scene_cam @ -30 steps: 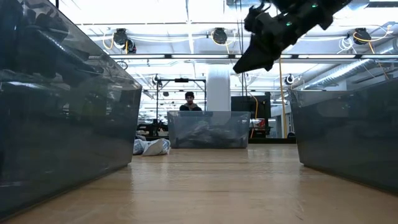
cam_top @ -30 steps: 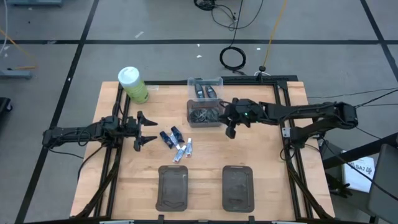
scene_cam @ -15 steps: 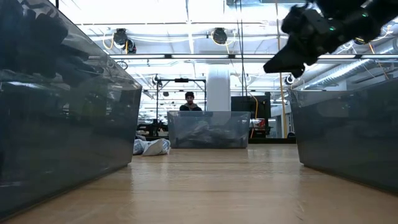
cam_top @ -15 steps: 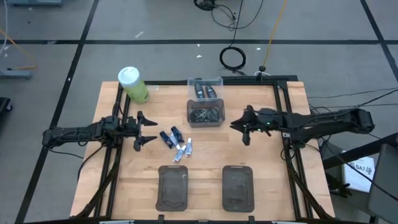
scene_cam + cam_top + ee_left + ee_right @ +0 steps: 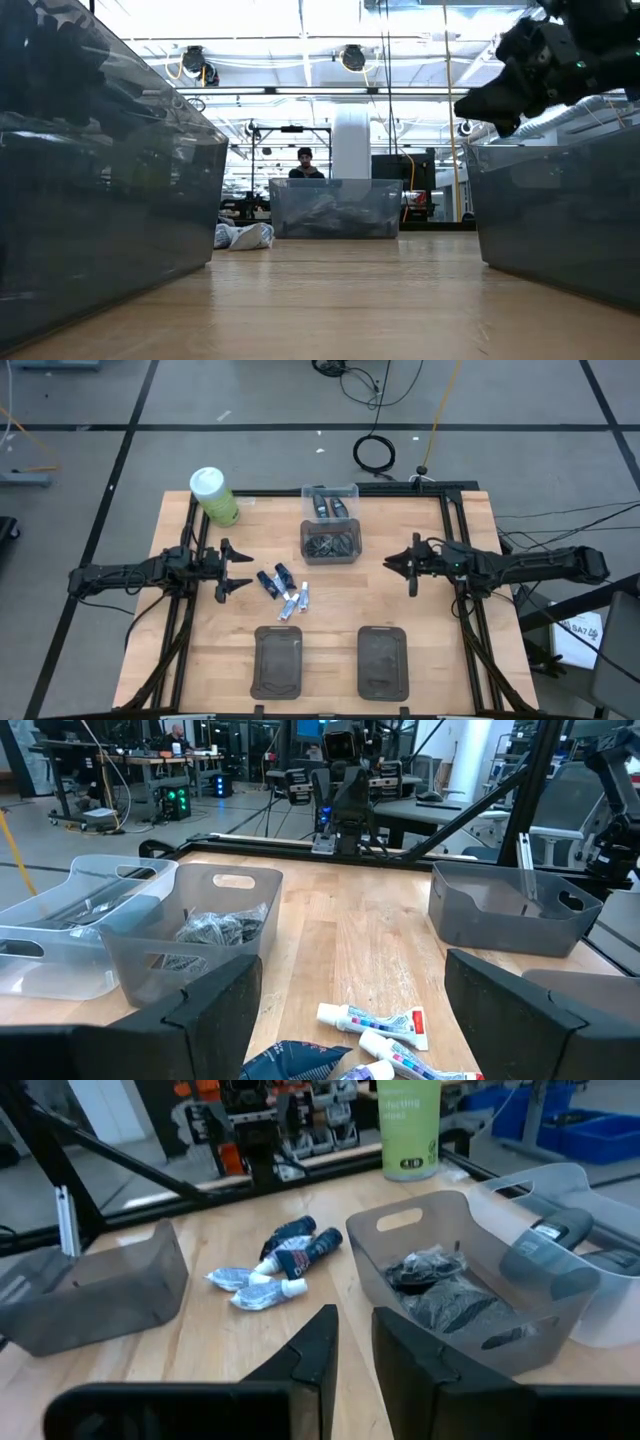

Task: Pick & Place Travel size toiletries
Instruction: Put the left blue shave cream into the right black bin

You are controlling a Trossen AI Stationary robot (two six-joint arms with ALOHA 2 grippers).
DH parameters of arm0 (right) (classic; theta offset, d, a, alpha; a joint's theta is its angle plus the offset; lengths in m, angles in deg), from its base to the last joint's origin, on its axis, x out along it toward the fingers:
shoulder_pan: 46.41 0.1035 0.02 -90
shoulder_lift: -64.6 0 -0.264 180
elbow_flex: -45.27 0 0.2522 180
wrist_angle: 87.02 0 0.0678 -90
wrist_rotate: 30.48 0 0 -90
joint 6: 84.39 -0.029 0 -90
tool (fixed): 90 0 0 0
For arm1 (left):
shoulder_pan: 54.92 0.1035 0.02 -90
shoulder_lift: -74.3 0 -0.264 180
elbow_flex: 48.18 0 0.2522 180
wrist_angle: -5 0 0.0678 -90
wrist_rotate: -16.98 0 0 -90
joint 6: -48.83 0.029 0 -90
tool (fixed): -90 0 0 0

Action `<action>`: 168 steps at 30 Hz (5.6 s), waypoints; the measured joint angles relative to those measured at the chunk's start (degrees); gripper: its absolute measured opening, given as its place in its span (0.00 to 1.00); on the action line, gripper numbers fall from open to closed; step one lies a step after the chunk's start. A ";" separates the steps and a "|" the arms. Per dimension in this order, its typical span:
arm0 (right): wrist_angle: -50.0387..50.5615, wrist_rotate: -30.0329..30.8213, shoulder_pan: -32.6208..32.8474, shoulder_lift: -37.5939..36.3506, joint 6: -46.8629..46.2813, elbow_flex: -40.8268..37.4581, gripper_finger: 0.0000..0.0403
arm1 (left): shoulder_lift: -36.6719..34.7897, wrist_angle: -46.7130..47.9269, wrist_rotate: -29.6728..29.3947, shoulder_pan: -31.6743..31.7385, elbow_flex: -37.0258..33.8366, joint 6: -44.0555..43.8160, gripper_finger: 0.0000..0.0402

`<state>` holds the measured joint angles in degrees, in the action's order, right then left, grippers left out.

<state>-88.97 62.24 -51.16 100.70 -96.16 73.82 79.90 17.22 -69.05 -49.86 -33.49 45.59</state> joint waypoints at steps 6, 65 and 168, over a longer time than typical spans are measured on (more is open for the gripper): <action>-0.74 -0.02 0.00 -4.62 -0.76 -3.27 0.15 | 0.00 0.02 0.00 -0.01 -0.01 0.00 0.76; -6.23 -43.54 7.62 -9.67 7.73 -3.66 0.15 | 0.00 0.02 0.00 -0.01 0.00 0.00 0.76; -11.67 -13.44 7.76 -3.28 11.34 -3.63 0.15 | 71.08 28.28 -22.29 -3.43 30.47 -50.60 0.76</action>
<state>-100.63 48.80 -43.40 97.41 -84.82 70.19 150.98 45.50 -91.34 -53.29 -3.02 -5.01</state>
